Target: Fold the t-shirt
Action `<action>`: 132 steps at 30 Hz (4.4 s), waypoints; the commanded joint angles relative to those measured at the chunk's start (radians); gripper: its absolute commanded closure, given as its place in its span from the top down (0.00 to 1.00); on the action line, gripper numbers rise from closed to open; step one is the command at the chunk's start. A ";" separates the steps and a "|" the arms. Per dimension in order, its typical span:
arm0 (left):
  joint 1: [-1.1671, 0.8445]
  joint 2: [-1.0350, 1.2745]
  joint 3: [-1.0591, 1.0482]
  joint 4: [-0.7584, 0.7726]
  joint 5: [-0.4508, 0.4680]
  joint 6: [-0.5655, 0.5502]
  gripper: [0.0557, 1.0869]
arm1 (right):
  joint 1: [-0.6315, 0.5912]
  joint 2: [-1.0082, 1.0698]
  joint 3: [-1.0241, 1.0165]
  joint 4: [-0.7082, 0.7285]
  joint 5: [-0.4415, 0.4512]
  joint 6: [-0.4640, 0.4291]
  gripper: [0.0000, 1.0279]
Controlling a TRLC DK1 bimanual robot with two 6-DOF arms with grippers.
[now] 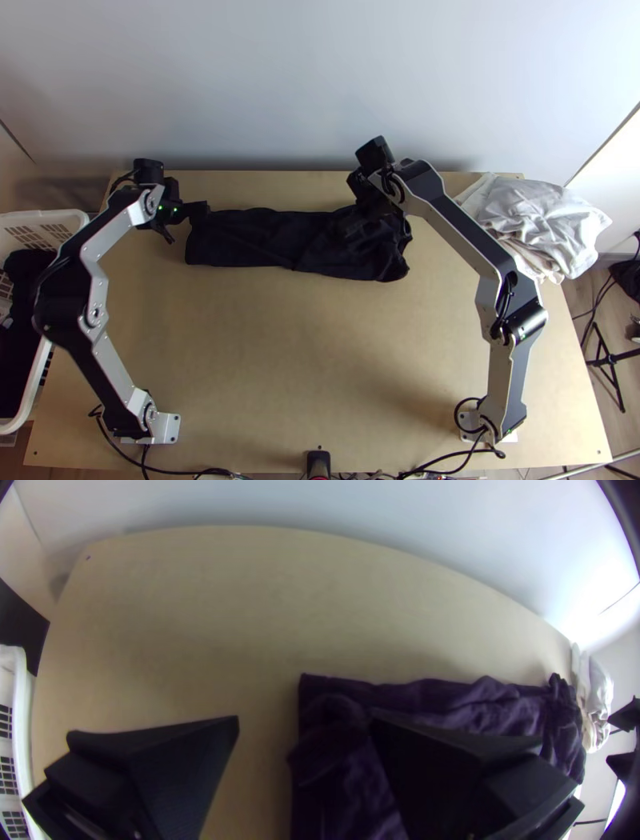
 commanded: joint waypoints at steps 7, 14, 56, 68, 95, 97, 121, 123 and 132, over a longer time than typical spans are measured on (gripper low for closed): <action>0.025 0.179 0.198 -0.002 -0.083 0.007 0.93 | 0.013 -0.080 -0.114 0.000 0.000 0.004 0.96; 0.022 0.075 0.192 -0.147 -0.045 -0.004 0.93 | 0.015 -0.086 -0.116 0.000 0.000 0.004 0.96; -0.074 -0.010 -0.084 -0.100 0.027 -0.039 0.89 | 0.052 -0.129 -0.222 0.014 -0.027 -0.016 0.96; -0.101 -0.019 -0.079 -0.124 0.082 -0.048 0.08 | 0.029 -0.079 -0.226 0.045 -0.038 -0.016 0.96; -0.230 -0.209 0.131 -0.189 0.165 -0.106 0.03 | 0.075 0.082 -0.291 0.126 -0.061 -0.009 0.96; -0.258 -0.212 0.149 -0.189 0.170 -0.106 0.03 | 0.072 0.085 -0.291 0.127 -0.061 -0.009 0.96; -0.566 -0.070 0.376 -0.026 0.220 -0.215 0.03 | -0.189 -0.424 -0.298 -0.104 -0.112 -0.004 0.97; -0.601 -0.053 0.382 0.009 0.220 -0.223 0.03 | -0.194 -0.462 -0.329 -0.106 -0.113 0.007 0.96; -0.696 0.052 0.382 0.127 0.203 -0.223 0.03 | -0.246 -0.551 -0.401 -0.124 -0.112 0.018 0.96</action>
